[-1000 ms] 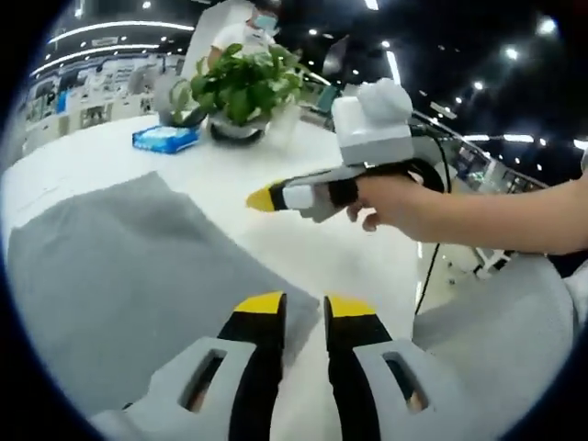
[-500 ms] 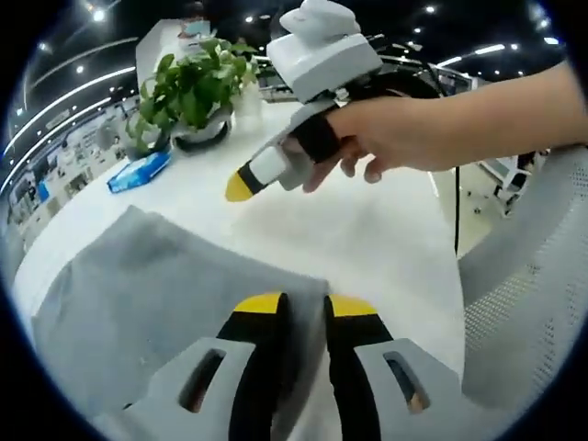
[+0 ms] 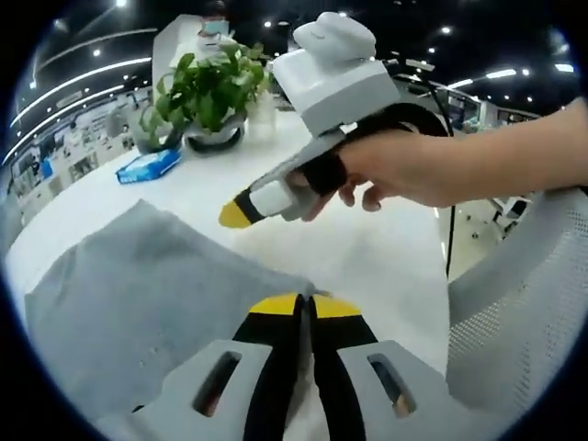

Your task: Open the folded towel by lifting each exposed corner and separating the folded layers until the towel lies flat within the target outline without major curled edges

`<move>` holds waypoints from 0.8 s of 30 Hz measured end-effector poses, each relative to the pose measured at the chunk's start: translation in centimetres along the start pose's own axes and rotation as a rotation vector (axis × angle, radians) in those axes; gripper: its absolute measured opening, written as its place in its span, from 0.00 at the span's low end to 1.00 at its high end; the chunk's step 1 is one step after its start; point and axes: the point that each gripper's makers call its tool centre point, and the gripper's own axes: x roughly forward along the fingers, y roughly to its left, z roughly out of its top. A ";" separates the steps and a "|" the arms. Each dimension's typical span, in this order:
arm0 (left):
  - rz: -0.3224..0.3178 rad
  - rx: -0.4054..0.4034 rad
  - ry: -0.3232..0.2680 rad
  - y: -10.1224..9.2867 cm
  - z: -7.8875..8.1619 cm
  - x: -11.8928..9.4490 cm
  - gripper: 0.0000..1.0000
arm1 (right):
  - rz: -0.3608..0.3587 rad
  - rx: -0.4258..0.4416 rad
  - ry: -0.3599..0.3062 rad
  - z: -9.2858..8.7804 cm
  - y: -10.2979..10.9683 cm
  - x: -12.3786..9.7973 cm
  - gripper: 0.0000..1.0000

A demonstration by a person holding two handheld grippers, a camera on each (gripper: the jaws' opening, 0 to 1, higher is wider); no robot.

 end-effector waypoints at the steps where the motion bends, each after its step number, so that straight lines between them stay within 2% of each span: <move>1: 0.018 -0.003 -0.007 0.4 0.2 -0.2 0.03 | -0.004 0.004 -0.001 0.0 -0.1 0.0 0.01; 5: 0.095 -0.082 -0.048 2.4 0.8 -1.8 0.02 | -0.020 0.003 -0.001 -0.1 -0.2 -0.4 0.01; 7: 0.157 -0.116 -0.051 4.1 0.6 -3.0 0.02 | -0.016 -0.008 0.004 -0.5 -0.1 -0.6 0.01; 11: 0.228 -0.149 -0.090 6.5 0.7 -5.1 0.02 | 0.012 -0.032 0.048 -1.6 0.7 -0.5 0.01; 14: 0.278 -0.175 -0.098 8.1 0.2 -6.5 0.02 | 0.055 -0.036 0.059 -1.9 1.9 -0.3 0.01; 19: 0.363 -0.222 -0.128 10.8 -0.7 -9.5 0.02 | 0.152 -0.147 0.064 -2.6 4.3 0.4 0.01; 21: 0.393 -0.233 -0.125 11.8 -1.4 -10.7 0.02 | 0.170 -0.174 0.090 -3.7 4.7 0.5 0.01; 23: 0.410 -0.241 -0.133 12.5 -1.9 -11.8 0.02 | 0.170 -0.185 0.060 -3.4 4.8 0.4 0.00; 24: 0.422 -0.245 -0.135 12.8 -2.1 -12.3 0.02 | 0.160 -0.181 0.075 -3.5 4.6 0.5 0.00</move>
